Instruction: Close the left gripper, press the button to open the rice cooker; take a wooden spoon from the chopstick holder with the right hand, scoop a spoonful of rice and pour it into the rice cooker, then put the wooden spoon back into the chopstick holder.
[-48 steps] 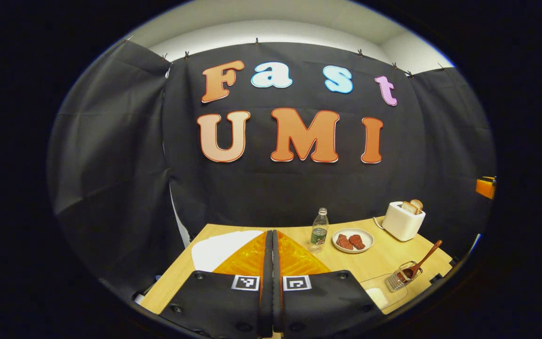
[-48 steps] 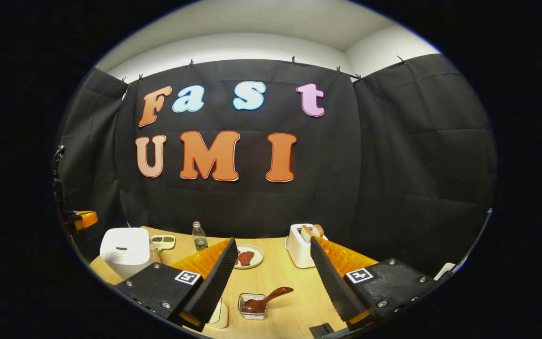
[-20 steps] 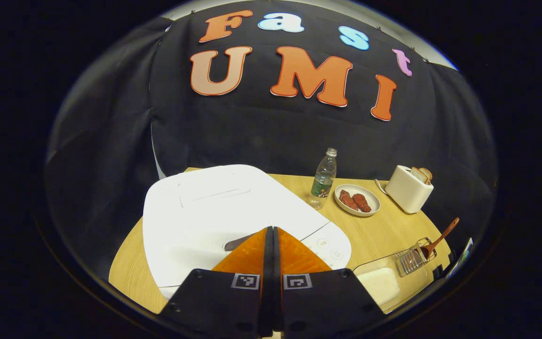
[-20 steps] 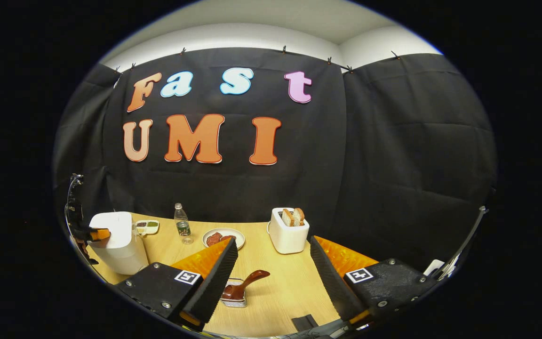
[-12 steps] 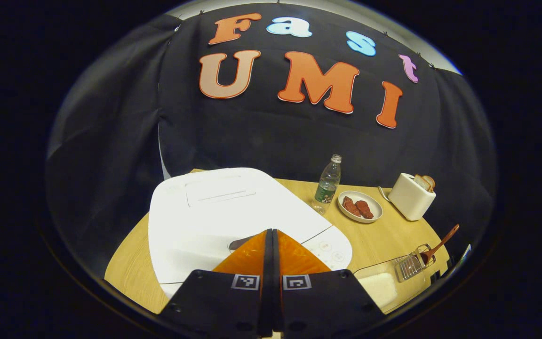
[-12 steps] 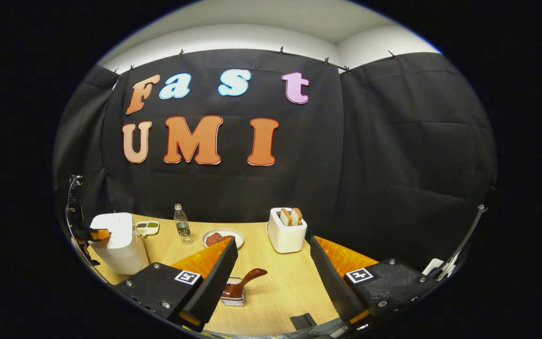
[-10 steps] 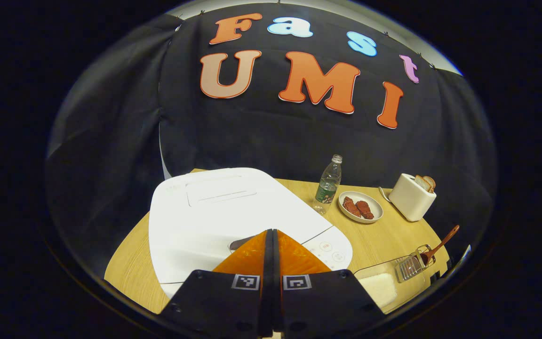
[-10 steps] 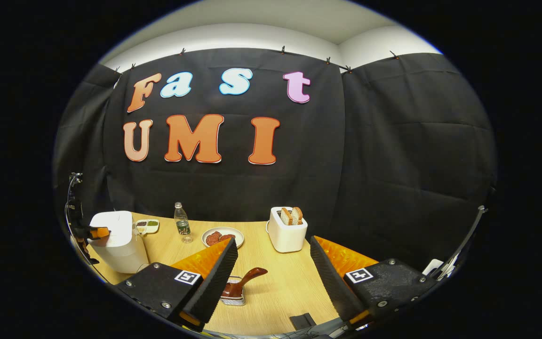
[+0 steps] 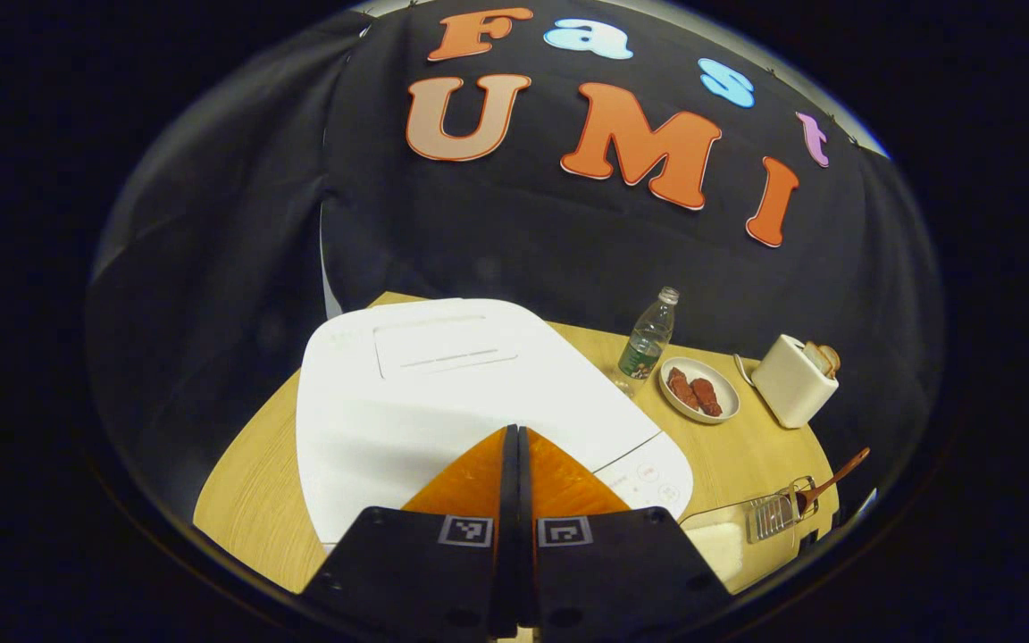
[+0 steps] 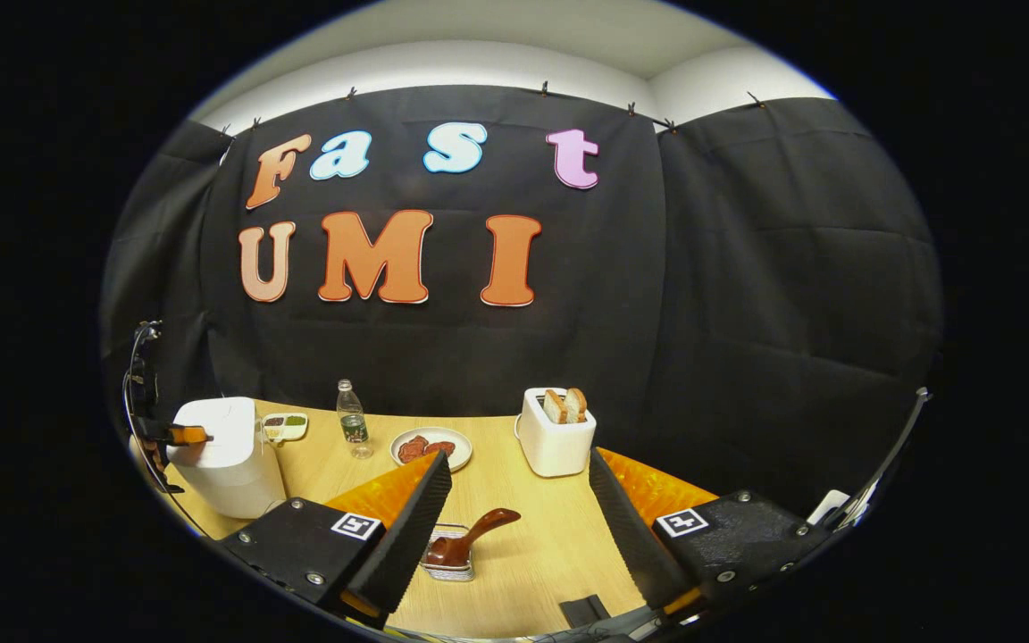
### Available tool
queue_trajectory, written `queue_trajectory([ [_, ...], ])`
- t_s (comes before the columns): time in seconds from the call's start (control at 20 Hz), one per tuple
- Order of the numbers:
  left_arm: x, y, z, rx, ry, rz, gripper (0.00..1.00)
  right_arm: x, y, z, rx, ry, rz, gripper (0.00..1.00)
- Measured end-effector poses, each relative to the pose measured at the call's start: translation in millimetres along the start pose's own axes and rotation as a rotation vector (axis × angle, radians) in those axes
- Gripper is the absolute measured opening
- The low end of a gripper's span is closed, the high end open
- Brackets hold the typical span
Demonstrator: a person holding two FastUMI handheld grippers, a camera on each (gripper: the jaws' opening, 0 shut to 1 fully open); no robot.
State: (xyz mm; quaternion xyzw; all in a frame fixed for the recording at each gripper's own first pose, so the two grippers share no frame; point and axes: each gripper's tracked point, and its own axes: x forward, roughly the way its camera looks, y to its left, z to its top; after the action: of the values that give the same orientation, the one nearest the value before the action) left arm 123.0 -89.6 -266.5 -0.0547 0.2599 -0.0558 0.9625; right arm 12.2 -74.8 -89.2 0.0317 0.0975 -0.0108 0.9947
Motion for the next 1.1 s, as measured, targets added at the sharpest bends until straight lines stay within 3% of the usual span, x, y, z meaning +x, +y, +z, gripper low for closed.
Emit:
queue_trajectory([
  [0.4, -80.6, -9.2, 96.6, -0.013, -0.277, 0.027, 0.04, 16.0, 3.5, -14.2, 0.009, 0.01, 0.008, 0.96],
  [0.65, -118.3, -10.4, 105.1, -0.011, -0.324, 0.017, 0.05, 35.1, 3.5, -40.0, 0.005, 0.041, 0.011, 0.96],
  [1.1, -162.4, 3.8, 110.9, 0.05, -0.371, 0.115, 0.06, 82.2, 15.0, -112.8, 0.071, 0.193, 0.032, 0.97],
])
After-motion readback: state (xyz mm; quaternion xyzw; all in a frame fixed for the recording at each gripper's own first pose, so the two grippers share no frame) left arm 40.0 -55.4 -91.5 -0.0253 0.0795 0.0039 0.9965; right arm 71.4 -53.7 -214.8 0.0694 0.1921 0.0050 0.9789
